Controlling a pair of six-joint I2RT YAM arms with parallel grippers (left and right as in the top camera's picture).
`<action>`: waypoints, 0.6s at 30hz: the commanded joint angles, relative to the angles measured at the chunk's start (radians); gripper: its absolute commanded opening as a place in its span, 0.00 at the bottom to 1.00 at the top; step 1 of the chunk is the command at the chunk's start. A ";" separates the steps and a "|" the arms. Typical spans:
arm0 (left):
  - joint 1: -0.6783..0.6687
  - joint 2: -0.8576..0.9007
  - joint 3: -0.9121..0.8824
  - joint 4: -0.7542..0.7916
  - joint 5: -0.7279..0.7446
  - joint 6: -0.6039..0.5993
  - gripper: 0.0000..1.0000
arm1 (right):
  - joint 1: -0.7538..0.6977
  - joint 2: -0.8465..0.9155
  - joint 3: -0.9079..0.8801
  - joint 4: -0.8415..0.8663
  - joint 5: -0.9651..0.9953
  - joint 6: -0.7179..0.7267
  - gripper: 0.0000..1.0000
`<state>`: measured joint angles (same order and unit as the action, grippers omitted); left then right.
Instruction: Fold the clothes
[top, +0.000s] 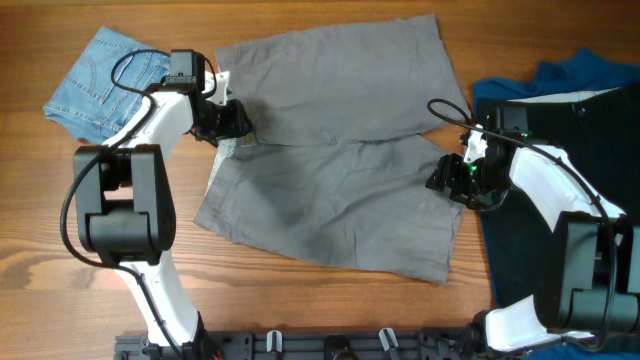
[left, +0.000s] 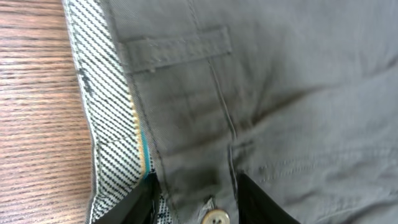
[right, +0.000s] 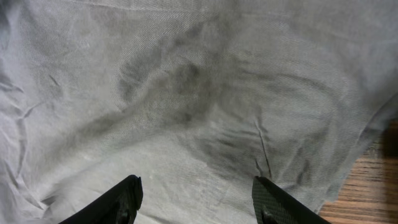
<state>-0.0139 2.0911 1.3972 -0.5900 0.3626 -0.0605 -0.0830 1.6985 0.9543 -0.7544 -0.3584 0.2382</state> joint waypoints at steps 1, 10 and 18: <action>-0.002 0.039 -0.004 0.035 -0.042 -0.136 0.40 | 0.007 0.007 -0.004 -0.002 -0.009 0.008 0.61; 0.032 -0.055 -0.002 0.053 -0.016 -0.127 0.04 | 0.007 0.007 -0.004 -0.006 -0.009 0.009 0.60; 0.095 -0.115 -0.004 0.068 -0.176 -0.127 0.04 | 0.007 0.007 -0.004 0.003 0.005 0.009 0.61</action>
<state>0.0822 1.9739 1.3956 -0.5034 0.3107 -0.1860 -0.0830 1.6985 0.9543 -0.7544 -0.3580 0.2405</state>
